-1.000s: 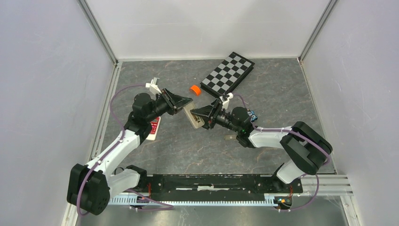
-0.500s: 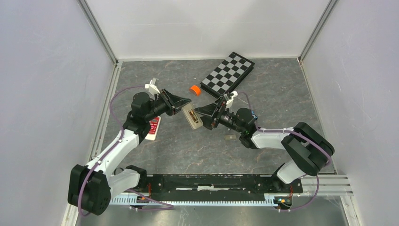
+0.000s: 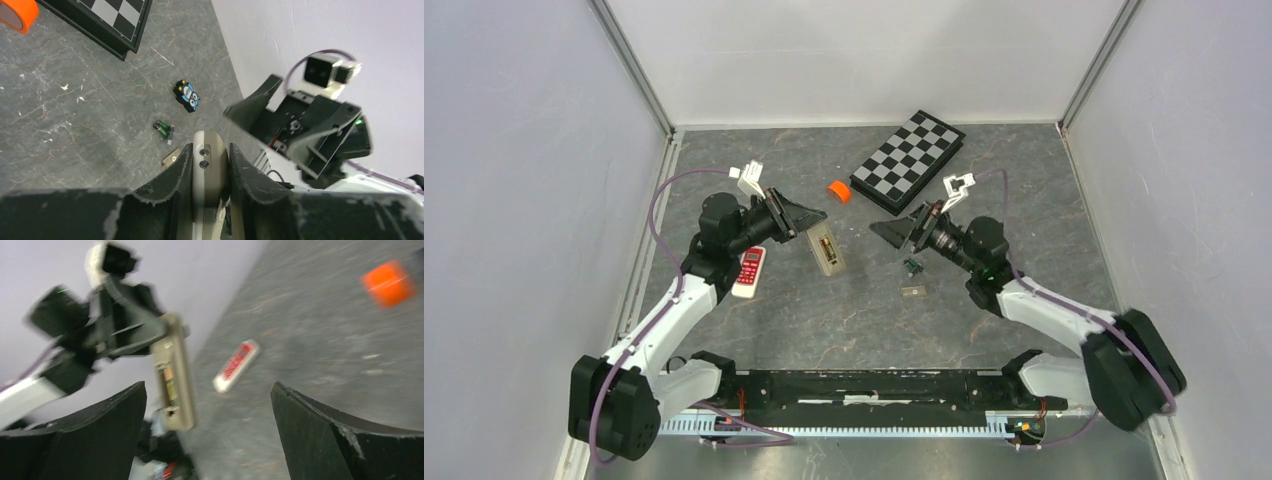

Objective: Load the batteries into the remote control

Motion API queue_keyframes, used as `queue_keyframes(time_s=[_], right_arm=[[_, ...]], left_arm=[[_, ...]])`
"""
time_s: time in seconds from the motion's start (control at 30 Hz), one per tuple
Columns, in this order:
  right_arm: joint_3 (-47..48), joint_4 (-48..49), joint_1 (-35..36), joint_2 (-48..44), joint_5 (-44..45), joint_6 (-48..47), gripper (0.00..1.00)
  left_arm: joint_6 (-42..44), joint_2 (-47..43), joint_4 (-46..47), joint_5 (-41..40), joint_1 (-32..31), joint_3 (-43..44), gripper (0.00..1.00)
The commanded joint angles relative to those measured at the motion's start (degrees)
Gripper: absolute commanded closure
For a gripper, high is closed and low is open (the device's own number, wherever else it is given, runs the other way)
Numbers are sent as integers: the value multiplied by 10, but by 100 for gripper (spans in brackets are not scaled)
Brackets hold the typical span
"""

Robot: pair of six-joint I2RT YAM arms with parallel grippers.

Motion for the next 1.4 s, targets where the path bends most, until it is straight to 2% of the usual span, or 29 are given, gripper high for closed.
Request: queue_keyframes(time_s=[0.0, 0.03, 0.07, 0.13, 0.2, 0.3, 0.37, 0.47, 0.53, 0.63, 0.7, 0.77, 0.93, 1.07, 1.2, 1.37], right_arm=[[99, -418, -3, -93, 299, -314, 2], [102, -440, -5, -108, 361, -333, 2], [99, -445, -9, -122, 387, -351, 2], [100, -458, -24, -130, 397, -377, 2], [111, -479, -32, -122, 368, -406, 2], [99, -459, -33, -116, 265, -448, 2], [65, -396, -32, -131, 164, -469, 2], [47, -306, -27, -140, -3, -469, 11], [65, -289, 2, -133, -54, -469, 15], [81, -263, 56, -124, -41, -452, 7], [84, -213, 78, -115, -35, -399, 5], [97, -192, 96, -101, -19, -366, 9], [139, -232, 128, -69, 80, -355, 23], [167, -263, 145, -48, 109, -372, 23], [176, -280, 151, -44, 134, -379, 22], [183, -381, 151, -63, 246, -412, 23]], left_arm=[[79, -27, 8, 5, 4, 29, 98], [83, -30, 15, 11, 4, 27, 98], [86, -31, 23, 17, 4, 26, 98], [90, -31, 43, 37, 4, 26, 98], [89, -28, 65, 56, 4, 26, 98], [75, -19, 101, 80, 4, 25, 98], [64, -13, 131, 95, 4, 25, 98], [56, -4, 154, 109, 4, 26, 98], [50, 4, 166, 124, 3, 27, 98], [11, 20, 219, 156, 2, 25, 98], [-18, 27, 265, 176, 0, 24, 98], [-21, 27, 266, 188, -1, 28, 98], [-16, 21, 261, 187, -5, 25, 98], [-7, 23, 239, 181, -6, 25, 98], [13, 20, 195, 159, -6, 28, 98], [94, -2, 30, 28, -5, 36, 98]])
